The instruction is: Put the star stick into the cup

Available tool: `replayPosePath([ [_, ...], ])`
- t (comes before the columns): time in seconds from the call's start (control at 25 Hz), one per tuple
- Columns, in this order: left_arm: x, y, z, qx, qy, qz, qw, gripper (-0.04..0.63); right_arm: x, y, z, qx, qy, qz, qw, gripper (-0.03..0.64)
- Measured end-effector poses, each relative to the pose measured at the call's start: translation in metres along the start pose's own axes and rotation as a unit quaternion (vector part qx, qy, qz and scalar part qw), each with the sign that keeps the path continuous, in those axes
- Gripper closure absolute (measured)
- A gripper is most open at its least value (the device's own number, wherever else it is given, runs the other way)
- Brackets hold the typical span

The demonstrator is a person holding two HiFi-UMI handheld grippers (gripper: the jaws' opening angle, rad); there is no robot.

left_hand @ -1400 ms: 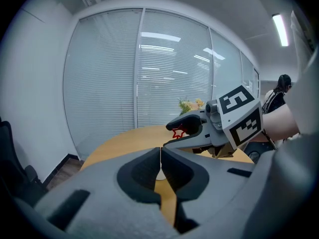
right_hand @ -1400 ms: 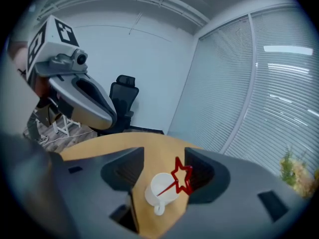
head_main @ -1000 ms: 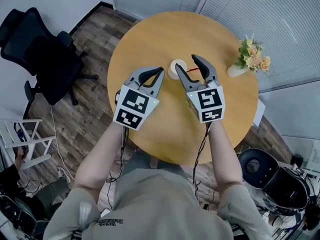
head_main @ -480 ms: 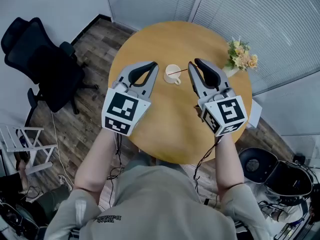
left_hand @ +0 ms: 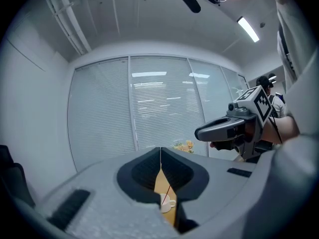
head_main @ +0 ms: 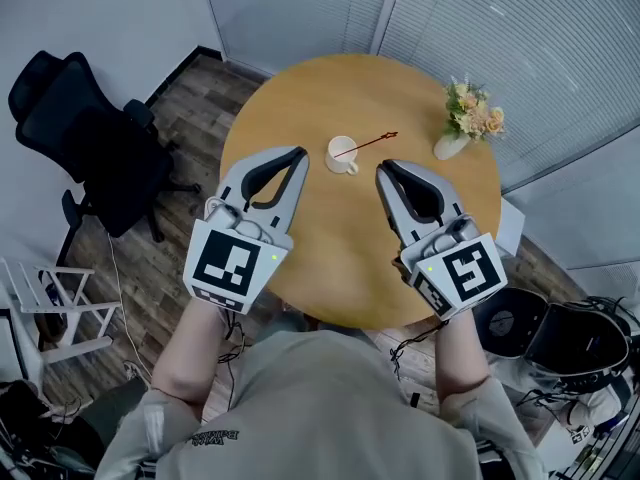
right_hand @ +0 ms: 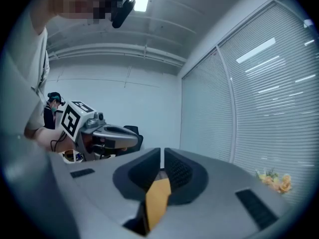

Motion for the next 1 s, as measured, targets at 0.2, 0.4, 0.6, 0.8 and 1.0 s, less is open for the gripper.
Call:
replayPosePath([
  [0.2,0.017,0.008,-0.021,-0.023,-0.004,-0.006,0.9997,0.572,-0.004,-0.015,-0.022,-0.009,0.009,0.019,1.000,0.574],
  [0.4,0.031,0.006,-0.055,-0.057,-0.019,-0.016,0.9981,0.572,-0.011,-0.016,-0.055,-0.046,0.021,0.030,0.998,0.575],
  [0.6,0.040,0.003,-0.077,-0.081,-0.029,-0.020,0.9961,0.572,-0.009,-0.016,-0.081,-0.074,0.040,0.034,0.996,0.578],
  [0.8,0.044,-0.010,-0.076,-0.081,-0.031,-0.024,0.9960,0.572,-0.019,-0.023,-0.084,-0.086,0.048,0.030,0.995,0.580],
  [1.0,0.044,-0.011,-0.067,-0.074,-0.030,-0.025,0.9964,0.572,-0.021,-0.024,-0.079,-0.088,0.044,0.030,0.995,0.580],
])
Point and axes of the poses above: the fingertips, and each gripper's own axes: y forward along the fingers, x to its right, z out of its top, the point moved 5 cm from there along -y, backward along the fingers, and after that the axes turned 12 degrees about -x, right-handed, at the moved point
